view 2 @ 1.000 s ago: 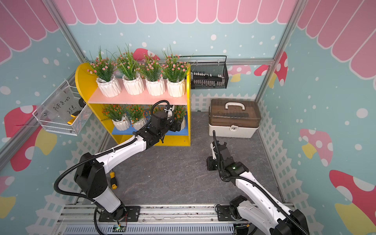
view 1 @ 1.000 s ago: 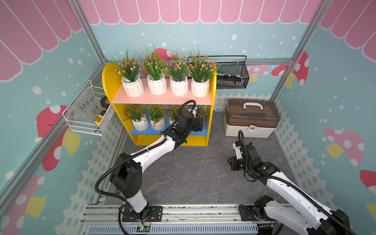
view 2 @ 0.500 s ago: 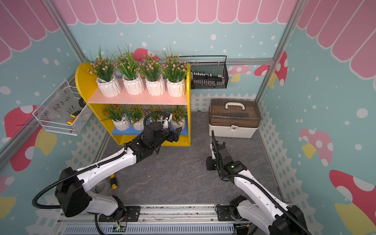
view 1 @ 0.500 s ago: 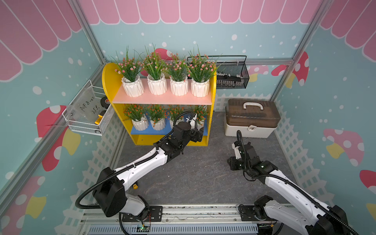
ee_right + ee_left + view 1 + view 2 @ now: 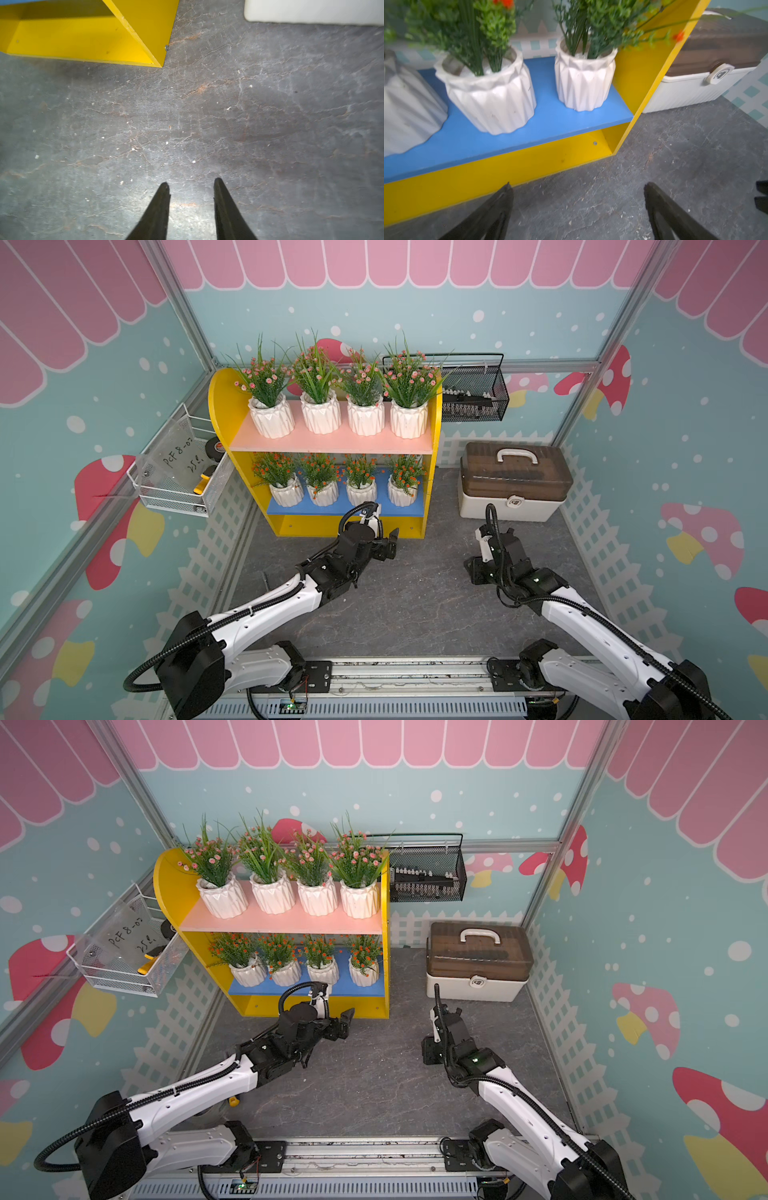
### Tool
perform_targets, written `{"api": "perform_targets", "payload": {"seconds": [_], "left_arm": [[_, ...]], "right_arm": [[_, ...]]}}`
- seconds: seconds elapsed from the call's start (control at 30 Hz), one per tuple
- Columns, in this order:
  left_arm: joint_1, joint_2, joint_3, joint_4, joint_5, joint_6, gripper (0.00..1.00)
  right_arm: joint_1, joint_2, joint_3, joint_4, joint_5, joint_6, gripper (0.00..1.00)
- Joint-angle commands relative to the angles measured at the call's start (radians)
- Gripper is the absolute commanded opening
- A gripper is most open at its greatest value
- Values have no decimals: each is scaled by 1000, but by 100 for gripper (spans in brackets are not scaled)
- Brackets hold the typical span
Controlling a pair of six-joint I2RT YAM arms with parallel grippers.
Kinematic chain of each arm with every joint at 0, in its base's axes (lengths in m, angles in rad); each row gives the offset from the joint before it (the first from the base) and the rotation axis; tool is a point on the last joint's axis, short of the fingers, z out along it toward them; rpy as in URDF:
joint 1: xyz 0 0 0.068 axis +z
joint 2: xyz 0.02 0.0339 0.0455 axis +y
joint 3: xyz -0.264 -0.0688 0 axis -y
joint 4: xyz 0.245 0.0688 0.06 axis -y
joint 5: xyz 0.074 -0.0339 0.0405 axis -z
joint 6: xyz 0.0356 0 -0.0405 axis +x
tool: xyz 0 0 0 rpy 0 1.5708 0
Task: Place the baby's breath potted plants on the rack by color
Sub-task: Place the baby's breath potted plant on the rack, then reset both arms
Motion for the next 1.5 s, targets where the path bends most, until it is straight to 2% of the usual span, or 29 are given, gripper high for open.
{"api": "perform_targets", "payload": {"seconds": [0.0, 0.17, 0.3, 0.33, 0.47, 0.67, 0.8, 0.87, 0.93, 1.03, 1.1, 1.27, 1.47], "left_arm": [[-2, -52, -42, 6, -39, -64, 98], [-2, -111, -73, -46, -72, -71, 99], [4, -167, -48, -118, -97, -8, 99], [9, -176, -17, -149, -92, 16, 99], [21, -166, 169, -325, -146, 77, 99], [53, -162, 280, -380, -182, 113, 99], [115, -187, 282, -317, -212, 96, 99], [206, -198, 278, -313, -132, 68, 99], [292, -213, 253, -292, -52, 51, 99], [398, -245, 154, -189, -33, 61, 99], [460, -258, 85, -132, -23, 65, 99], [646, -212, -33, -32, 120, 46, 99], [751, -110, -192, 222, 178, 60, 99]], "right_arm": [[-15, 0, 41, 20, 37, -23, 45], [-62, -11, 52, 52, 53, -32, 63], [-133, -19, 75, 63, 19, -49, 71], [-154, -17, 82, 65, 4, -55, 99], [-259, 11, 120, 65, -44, -41, 100], [-332, 14, 131, 80, -21, -57, 100], [-360, 26, 137, 98, 75, -82, 100], [-376, 41, 130, 116, 162, -90, 100], [-390, 62, 118, 131, 244, -89, 100], [-413, 82, 77, 208, 309, -100, 100], [-436, 89, 44, 272, 299, -108, 100], [-480, 133, -4, 388, 281, -162, 100], [-504, 160, -98, 562, 281, -246, 100]]}}
